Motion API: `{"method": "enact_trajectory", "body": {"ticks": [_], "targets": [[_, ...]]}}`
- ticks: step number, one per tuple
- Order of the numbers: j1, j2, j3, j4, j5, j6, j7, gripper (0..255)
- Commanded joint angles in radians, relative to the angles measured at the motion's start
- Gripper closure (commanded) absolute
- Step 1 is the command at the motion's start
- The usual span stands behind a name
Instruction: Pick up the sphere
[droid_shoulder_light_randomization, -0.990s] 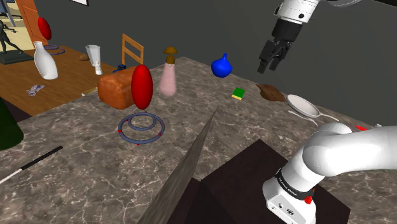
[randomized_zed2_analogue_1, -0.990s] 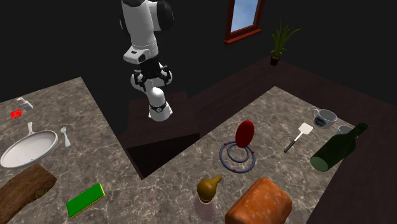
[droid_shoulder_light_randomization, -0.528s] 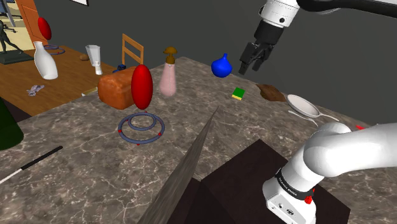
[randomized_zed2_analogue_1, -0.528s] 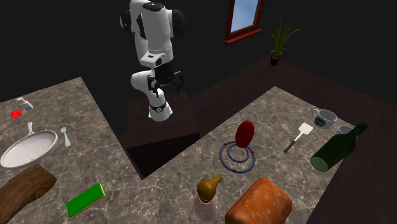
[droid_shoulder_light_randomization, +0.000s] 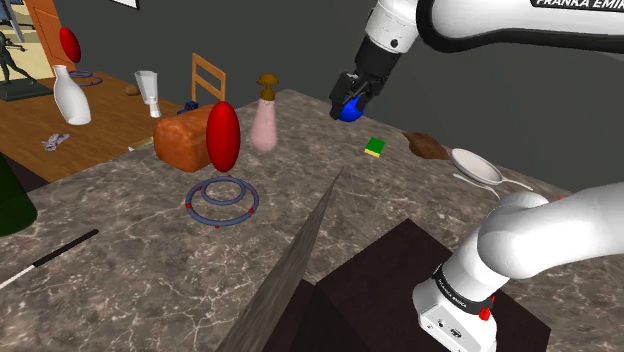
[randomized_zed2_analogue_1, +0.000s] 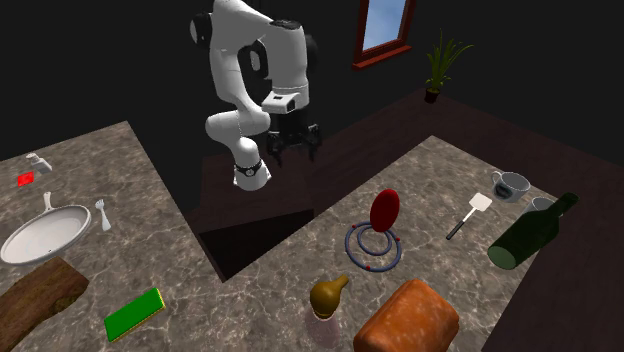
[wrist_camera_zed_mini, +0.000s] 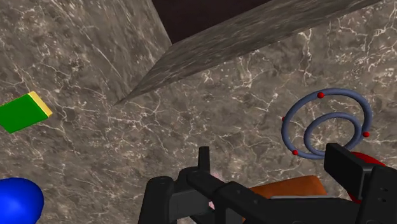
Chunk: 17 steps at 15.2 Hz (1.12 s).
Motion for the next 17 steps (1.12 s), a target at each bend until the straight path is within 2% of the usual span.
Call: {"method": "enact_trajectory", "body": {"ticks": [1, 6, 10, 14, 17], "targets": [[-0.003, 0.044, 0.048, 0.010, -0.012, 0.075, 0.040, 0], [-0.034, 0.163, 0.169, 0.064, -0.082, 0.227, 0.148, 0], [-0.082, 0.274, 0.280, 0.132, -0.188, 0.325, 0.260, 0], [-0.147, 0.403, 0.404, 0.225, -0.356, 0.388, 0.407, 0], [-0.190, 0.523, 0.501, 0.314, -0.537, 0.399, 0.545, 0]]}}
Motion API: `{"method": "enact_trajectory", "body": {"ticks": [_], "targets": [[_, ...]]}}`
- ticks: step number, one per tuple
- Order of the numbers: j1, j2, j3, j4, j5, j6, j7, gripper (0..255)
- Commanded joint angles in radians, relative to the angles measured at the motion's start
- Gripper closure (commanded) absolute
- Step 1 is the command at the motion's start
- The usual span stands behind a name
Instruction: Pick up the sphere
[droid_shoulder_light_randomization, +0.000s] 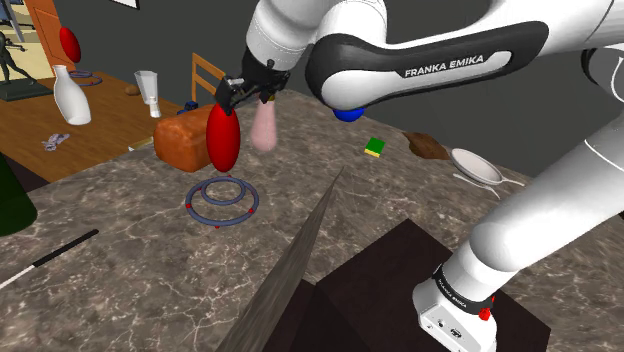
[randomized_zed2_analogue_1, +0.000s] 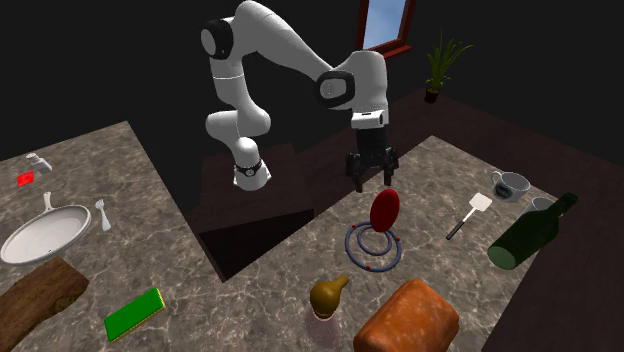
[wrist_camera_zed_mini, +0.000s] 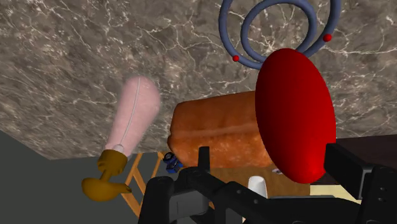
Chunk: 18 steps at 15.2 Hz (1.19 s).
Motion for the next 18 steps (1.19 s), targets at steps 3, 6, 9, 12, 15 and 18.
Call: {"method": "enact_trajectory", "body": {"ticks": [3, 6, 9, 12, 15, 18], "targets": [[-0.013, 0.185, 0.100, 0.139, -0.285, -0.033, 0.193, 0], [-0.003, 0.198, 0.090, 0.114, -0.317, -0.009, 0.226, 0], [-0.001, 0.213, 0.088, 0.090, -0.352, 0.013, 0.262, 0], [0.001, 0.222, 0.087, 0.079, -0.372, 0.024, 0.282, 0], [0.001, 0.222, 0.087, 0.078, -0.372, 0.025, 0.282, 255], [0.000, 0.221, 0.086, 0.078, -0.372, 0.025, 0.282, 255]]}}
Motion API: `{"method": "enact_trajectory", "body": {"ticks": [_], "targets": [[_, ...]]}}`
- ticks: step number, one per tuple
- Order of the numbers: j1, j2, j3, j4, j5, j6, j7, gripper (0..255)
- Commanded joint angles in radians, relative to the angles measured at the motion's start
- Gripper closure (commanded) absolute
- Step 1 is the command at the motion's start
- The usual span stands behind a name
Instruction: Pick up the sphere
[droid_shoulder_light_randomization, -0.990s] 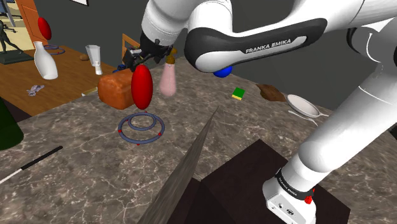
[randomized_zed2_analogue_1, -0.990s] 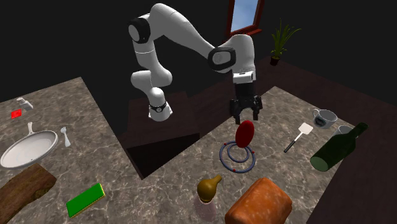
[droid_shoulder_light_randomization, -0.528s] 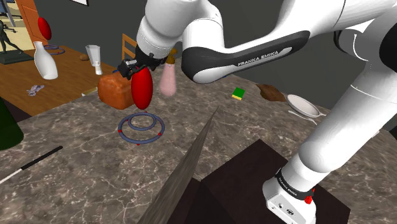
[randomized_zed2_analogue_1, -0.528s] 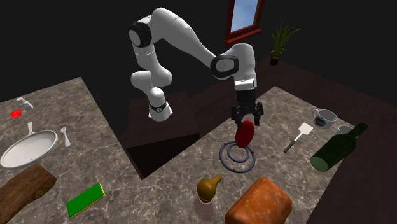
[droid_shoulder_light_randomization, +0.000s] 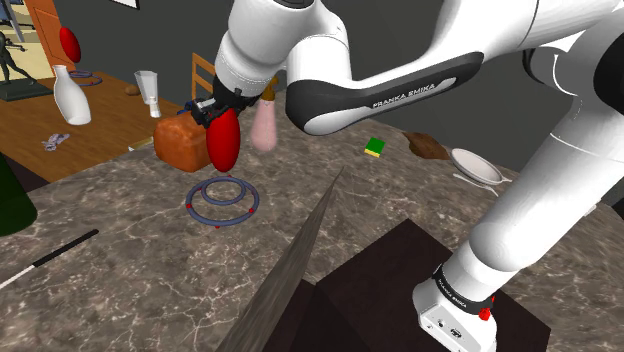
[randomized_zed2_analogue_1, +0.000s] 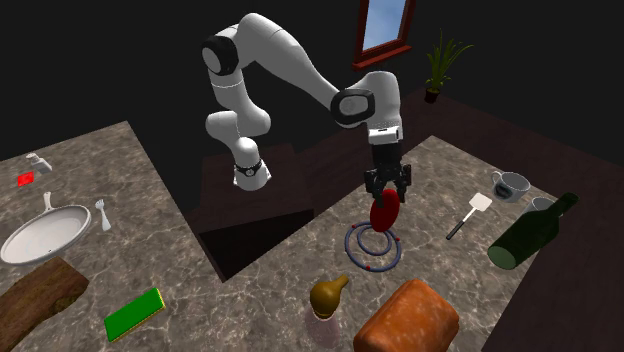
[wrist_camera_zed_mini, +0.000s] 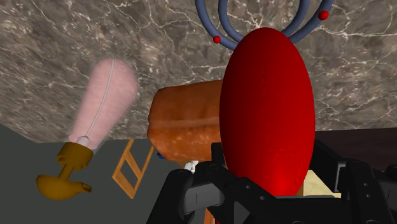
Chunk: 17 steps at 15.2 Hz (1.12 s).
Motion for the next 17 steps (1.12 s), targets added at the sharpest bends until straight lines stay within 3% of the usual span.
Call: {"method": "enact_trajectory", "body": {"ticks": [1, 5, 17], "targets": [[0.000, 0.001, 0.000, -0.001, 0.000, 0.000, 0.000, 255], [0.000, 0.002, 0.000, 0.001, 0.000, -0.001, 0.000, 255], [-0.006, -0.050, 0.007, 0.103, 0.127, -0.097, -0.133, 255]]}}
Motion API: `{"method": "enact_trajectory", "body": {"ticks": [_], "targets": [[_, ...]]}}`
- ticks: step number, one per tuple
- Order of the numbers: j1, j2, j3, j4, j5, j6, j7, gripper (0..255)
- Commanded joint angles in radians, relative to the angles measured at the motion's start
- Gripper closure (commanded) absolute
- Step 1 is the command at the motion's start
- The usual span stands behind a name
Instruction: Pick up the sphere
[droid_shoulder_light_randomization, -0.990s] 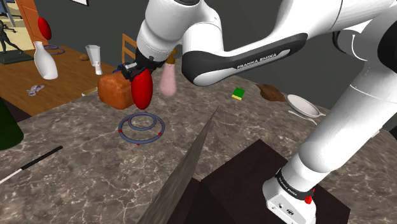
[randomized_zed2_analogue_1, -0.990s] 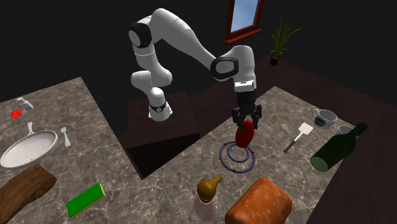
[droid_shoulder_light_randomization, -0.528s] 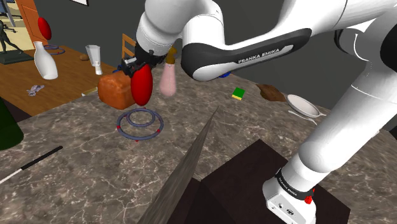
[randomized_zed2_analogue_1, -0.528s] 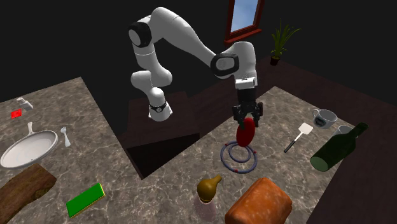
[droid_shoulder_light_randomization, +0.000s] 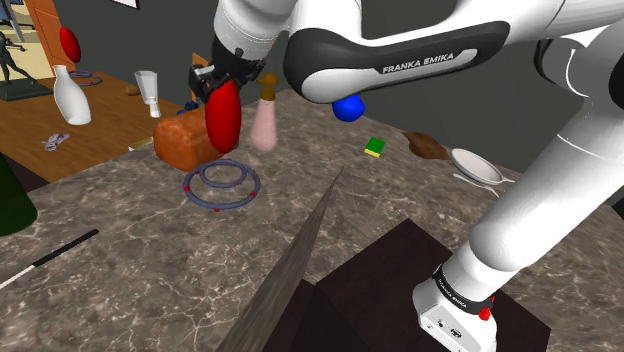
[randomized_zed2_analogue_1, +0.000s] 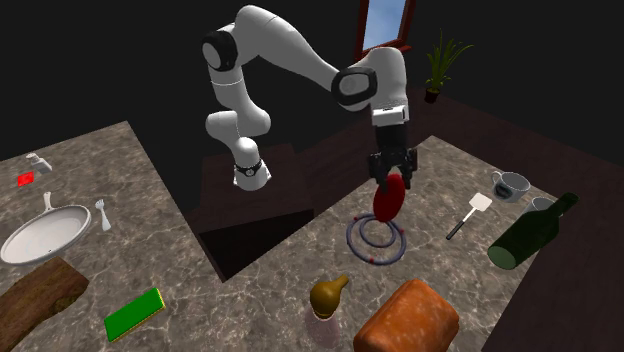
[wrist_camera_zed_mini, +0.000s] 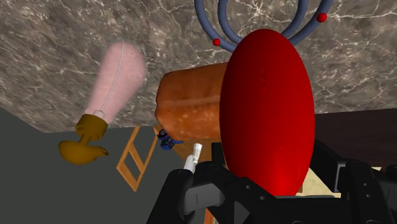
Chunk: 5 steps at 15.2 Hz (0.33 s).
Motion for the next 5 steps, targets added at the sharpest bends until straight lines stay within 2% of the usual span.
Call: {"method": "enact_trajectory", "body": {"ticks": [1, 5], "targets": [[0.000, -0.006, 0.001, 0.021, 0.016, -0.019, -0.019, 255], [0.001, -0.010, 0.001, 0.044, 0.032, -0.040, -0.038, 255]]}}
